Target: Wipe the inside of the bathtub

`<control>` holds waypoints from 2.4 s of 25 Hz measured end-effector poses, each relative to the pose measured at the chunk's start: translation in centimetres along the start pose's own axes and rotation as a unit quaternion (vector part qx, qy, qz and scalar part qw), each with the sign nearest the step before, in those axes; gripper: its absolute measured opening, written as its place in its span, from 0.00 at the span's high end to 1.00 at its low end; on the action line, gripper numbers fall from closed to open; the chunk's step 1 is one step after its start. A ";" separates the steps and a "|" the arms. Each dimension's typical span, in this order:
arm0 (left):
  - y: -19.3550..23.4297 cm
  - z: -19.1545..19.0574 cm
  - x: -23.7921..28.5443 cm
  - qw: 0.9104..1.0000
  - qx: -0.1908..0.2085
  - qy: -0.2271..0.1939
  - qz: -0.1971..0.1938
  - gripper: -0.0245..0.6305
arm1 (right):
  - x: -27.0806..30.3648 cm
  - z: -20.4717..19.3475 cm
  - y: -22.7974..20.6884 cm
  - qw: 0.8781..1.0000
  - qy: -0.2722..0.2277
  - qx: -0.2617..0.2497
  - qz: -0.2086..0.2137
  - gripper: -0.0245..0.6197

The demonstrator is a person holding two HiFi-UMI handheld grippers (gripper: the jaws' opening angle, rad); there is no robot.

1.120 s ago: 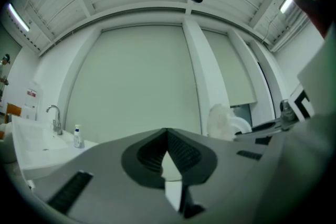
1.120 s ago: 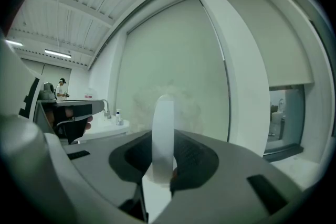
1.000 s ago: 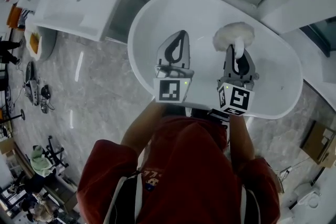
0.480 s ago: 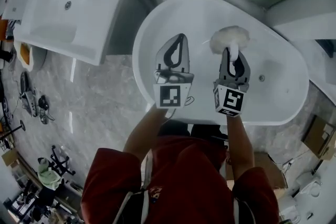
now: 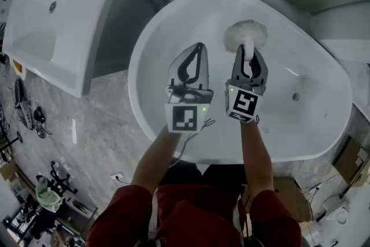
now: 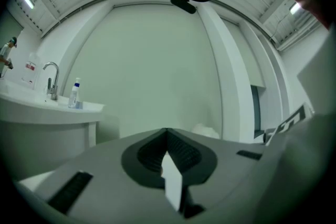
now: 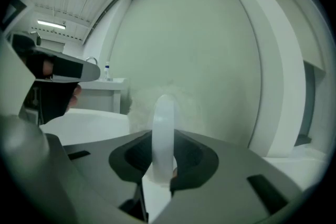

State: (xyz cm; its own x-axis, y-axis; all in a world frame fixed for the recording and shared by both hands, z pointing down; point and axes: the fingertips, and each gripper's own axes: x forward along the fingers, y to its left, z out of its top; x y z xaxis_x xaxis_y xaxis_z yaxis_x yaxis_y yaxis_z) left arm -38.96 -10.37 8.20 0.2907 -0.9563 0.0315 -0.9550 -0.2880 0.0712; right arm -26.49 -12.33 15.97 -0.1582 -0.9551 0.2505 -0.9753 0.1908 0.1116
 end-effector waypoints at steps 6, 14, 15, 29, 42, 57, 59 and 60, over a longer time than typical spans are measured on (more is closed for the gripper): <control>-0.2 -6.7 1.9 1.000 0.005 -0.003 0.009 0.94 | 4.9 -5.9 -1.1 1.000 0.009 0.000 -0.009 0.82; 3.0 -12.6 5.0 1.000 0.023 0.008 0.019 0.94 | 12.6 -10.4 -0.8 1.000 0.009 0.010 -0.013 0.82; 3.3 -13.1 5.4 1.000 0.020 0.005 0.023 0.94 | 13.4 -10.7 -0.9 1.000 0.008 0.010 -0.014 0.82; 0.0 -18.9 7.0 0.999 0.013 0.028 0.030 0.94 | 15.5 -13.3 -2.2 1.000 -0.013 -0.019 0.000 0.82; -9.0 -20.6 7.9 0.999 0.024 0.040 0.002 0.94 | 13.2 -16.6 -9.9 1.000 -0.006 -0.008 -0.016 0.82; -20.8 -23.2 9.9 0.998 0.025 0.049 -0.034 0.94 | 8.4 -21.4 -21.9 0.999 0.004 -0.018 -0.047 0.82; -22.9 -23.7 9.8 0.998 0.035 0.045 -0.040 0.94 | 7.3 -22.2 -24.3 0.998 0.006 -0.014 -0.056 0.82; -24.1 -23.9 9.8 0.997 0.039 0.043 -0.044 0.94 | 6.8 -22.7 -25.6 0.998 0.006 -0.013 -0.060 0.82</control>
State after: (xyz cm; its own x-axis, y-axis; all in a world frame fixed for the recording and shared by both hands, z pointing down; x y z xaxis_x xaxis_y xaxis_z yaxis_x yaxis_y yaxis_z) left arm -11.66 -11.57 30.61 0.3736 -0.9205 0.1143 -0.9266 -0.3760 0.0003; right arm 0.93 -18.57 36.64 -0.0378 -0.9687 0.2452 -0.9828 0.0805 0.1662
